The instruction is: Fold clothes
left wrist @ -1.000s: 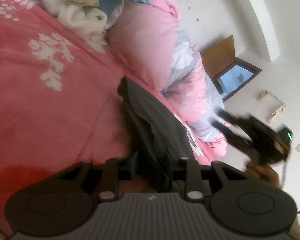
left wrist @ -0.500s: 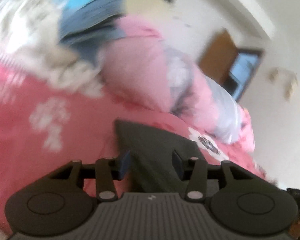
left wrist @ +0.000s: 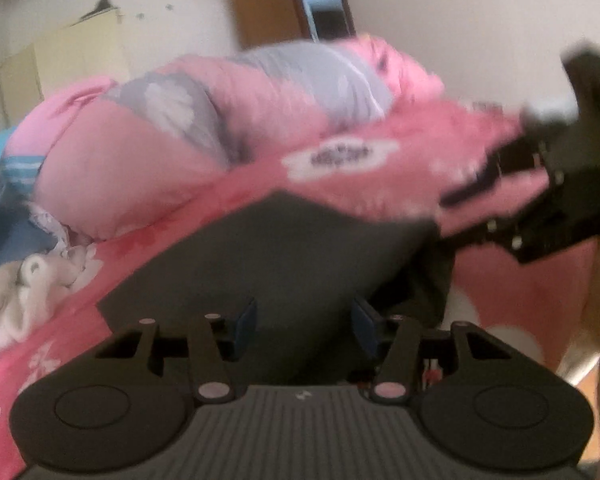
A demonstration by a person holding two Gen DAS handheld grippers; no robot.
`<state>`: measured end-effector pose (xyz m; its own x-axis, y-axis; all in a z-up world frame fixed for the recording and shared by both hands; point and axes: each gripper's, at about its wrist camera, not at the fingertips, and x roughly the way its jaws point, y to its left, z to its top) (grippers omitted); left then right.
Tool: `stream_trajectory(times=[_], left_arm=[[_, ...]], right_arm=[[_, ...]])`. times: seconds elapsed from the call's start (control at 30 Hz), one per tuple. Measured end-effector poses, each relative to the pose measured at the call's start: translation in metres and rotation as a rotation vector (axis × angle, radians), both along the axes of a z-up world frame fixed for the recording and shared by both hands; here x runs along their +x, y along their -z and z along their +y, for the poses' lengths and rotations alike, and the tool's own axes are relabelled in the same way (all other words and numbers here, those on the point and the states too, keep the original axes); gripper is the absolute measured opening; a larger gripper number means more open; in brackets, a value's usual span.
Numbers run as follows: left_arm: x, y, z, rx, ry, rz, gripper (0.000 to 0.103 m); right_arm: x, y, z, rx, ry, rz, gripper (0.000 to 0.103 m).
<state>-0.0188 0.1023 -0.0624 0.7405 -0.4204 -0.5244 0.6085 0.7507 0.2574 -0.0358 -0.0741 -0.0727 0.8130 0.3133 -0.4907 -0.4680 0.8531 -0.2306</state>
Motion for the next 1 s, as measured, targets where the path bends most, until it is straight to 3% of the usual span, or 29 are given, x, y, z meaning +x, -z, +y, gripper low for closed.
stream_trajectory(times=[0.17, 0.23, 0.27, 0.3, 0.47, 0.53, 0.6, 0.7, 0.83, 1.0], left_arm=[[0.000, 0.008, -0.005, 0.051, 0.036, 0.000, 0.052], [0.003, 0.011, -0.008, 0.075, 0.050, -0.004, 0.051], [0.005, 0.013, -0.009, 0.084, 0.054, -0.005, 0.050], [0.007, 0.014, -0.012, 0.092, 0.057, -0.008, 0.047], [0.011, 0.020, -0.020, 0.109, 0.070, -0.033, 0.047], [0.013, 0.021, -0.023, 0.105, 0.075, -0.037, 0.041], [0.015, 0.021, -0.022, 0.091, 0.071, -0.029, 0.029], [0.019, 0.018, -0.017, 0.050, 0.064, -0.011, 0.021], [0.023, 0.014, -0.013, 0.016, 0.064, 0.002, 0.018], [0.023, 0.014, -0.010, 0.003, 0.065, 0.001, 0.017]], right_arm=[[0.006, 0.005, 0.022, -0.261, -0.128, -0.117, 0.043], [0.010, 0.007, 0.026, -0.315, -0.162, -0.134, 0.040], [0.013, 0.007, 0.027, -0.328, -0.175, -0.138, 0.030], [0.015, 0.007, 0.028, -0.331, -0.183, -0.138, 0.008], [0.010, 0.010, 0.032, -0.339, -0.162, -0.178, 0.005], [0.007, 0.015, 0.031, -0.341, -0.149, -0.177, 0.006], [0.002, 0.013, 0.024, -0.289, -0.119, -0.156, 0.012], [-0.009, 0.001, 0.009, -0.159, -0.079, -0.126, 0.019], [-0.029, -0.014, -0.003, 0.062, -0.138, -0.079, 0.019], [-0.024, 0.002, 0.025, 0.057, -0.207, -0.005, 0.019]])
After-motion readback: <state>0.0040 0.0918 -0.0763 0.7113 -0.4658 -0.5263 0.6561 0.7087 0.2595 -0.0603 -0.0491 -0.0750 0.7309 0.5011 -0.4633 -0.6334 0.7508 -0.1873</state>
